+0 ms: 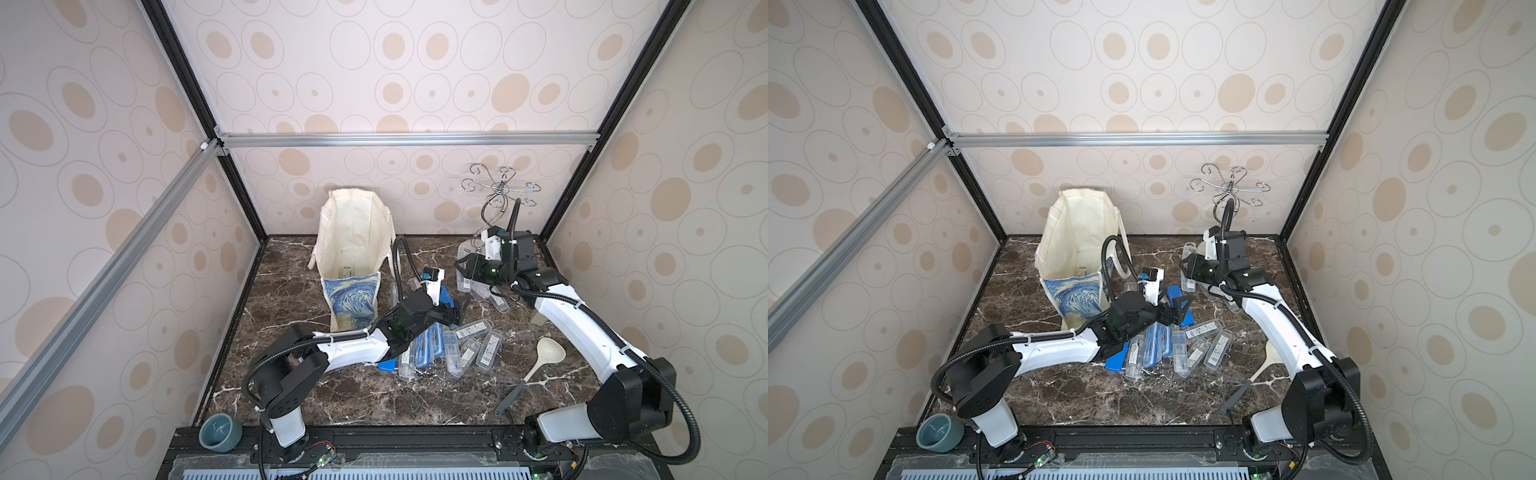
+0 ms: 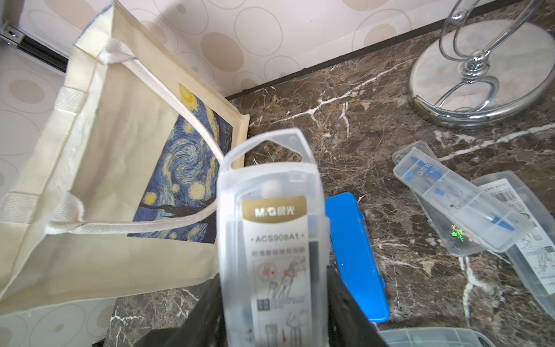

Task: Put the compass set into the canvas bag
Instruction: Pick up the compass set at the center of the board.

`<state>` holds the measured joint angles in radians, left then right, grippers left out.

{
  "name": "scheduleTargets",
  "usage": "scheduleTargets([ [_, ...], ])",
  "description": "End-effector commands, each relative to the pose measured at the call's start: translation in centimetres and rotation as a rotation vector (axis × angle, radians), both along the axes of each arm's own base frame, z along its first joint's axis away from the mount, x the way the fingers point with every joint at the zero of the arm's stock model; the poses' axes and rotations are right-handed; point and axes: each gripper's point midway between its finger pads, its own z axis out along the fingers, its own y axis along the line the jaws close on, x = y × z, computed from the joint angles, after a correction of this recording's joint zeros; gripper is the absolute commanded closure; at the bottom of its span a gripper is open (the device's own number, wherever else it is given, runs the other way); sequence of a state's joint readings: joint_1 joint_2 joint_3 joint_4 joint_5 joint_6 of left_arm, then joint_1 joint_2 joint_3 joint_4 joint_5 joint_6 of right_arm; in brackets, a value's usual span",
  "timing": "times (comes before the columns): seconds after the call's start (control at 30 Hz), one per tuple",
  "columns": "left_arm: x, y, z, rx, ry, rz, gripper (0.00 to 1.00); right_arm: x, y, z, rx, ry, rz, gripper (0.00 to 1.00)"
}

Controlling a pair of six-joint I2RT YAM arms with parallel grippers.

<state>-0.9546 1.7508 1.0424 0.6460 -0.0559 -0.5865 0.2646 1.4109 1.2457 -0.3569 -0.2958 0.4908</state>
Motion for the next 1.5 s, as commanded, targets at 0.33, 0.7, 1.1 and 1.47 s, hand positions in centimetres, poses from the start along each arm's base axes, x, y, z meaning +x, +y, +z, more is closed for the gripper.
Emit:
scheduleTargets([
  [0.33,1.4,-0.5,5.8,-0.169,-0.134,0.058,0.24,-1.5,0.9,2.6,0.078,-0.056,0.04,0.57],
  [0.7,1.4,-1.2,6.0,-0.233,-0.114,0.009,0.44,-1.6,1.4,3.4,0.116,-0.105,0.066,0.57],
  [1.1,1.3,-0.4,6.4,-0.298,-0.123,0.018,0.62,-1.6,2.0,3.4,0.155,-0.117,0.087,0.57],
  [1.47,1.3,-0.1,6.8,-0.309,-0.15,0.026,0.82,-1.6,2.1,3.4,0.159,-0.113,0.096,0.57],
])
